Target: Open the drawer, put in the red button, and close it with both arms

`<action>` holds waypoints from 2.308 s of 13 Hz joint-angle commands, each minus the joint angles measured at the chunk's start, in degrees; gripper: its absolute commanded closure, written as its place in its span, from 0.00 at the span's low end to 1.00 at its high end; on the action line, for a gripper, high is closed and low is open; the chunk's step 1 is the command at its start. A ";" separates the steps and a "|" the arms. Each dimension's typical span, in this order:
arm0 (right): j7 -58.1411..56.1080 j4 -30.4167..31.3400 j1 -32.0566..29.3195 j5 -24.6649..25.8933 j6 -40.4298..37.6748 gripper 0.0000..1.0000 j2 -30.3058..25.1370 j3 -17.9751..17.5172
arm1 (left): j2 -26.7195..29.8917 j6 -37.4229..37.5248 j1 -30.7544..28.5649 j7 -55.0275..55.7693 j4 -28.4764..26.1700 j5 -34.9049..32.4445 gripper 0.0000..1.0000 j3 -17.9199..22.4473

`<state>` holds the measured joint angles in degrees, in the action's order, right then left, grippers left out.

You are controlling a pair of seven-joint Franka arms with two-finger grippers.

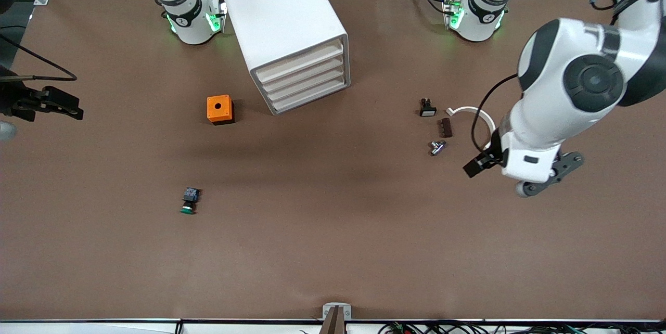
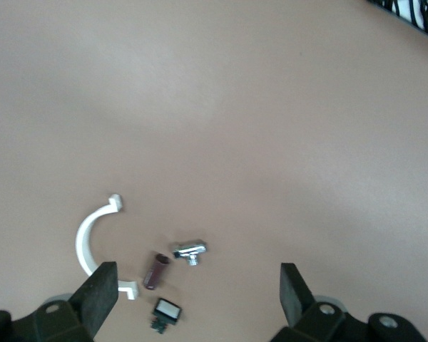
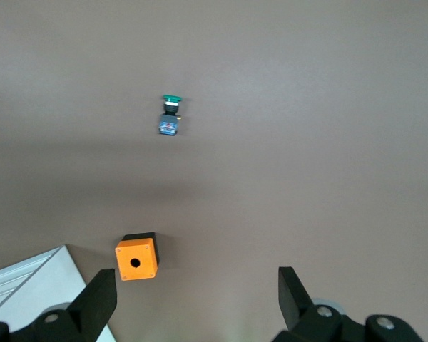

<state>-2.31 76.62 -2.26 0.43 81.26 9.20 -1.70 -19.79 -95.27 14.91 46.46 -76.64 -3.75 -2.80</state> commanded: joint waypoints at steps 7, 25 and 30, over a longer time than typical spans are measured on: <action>3.13 8.17 -0.47 -1.75 1.25 0.00 -7.16 0.21 | 15.46 9.13 -9.62 -24.21 -4.73 -0.56 0.00 -0.63; -2.87 17.33 -1.96 -2.90 9.44 0.00 -13.77 0.82 | 30.16 8.96 -18.42 -34.16 -20.30 4.36 0.00 -6.26; -2.70 16.98 -1.87 -1.13 9.18 0.00 -13.77 0.73 | 29.46 10.53 -18.42 -34.25 -18.81 3.84 0.00 -6.34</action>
<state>-4.21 92.18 -3.49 -1.27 89.96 -3.00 -0.63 9.84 -85.67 -2.77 13.53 -96.41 -0.29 -8.71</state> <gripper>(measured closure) 0.000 0.000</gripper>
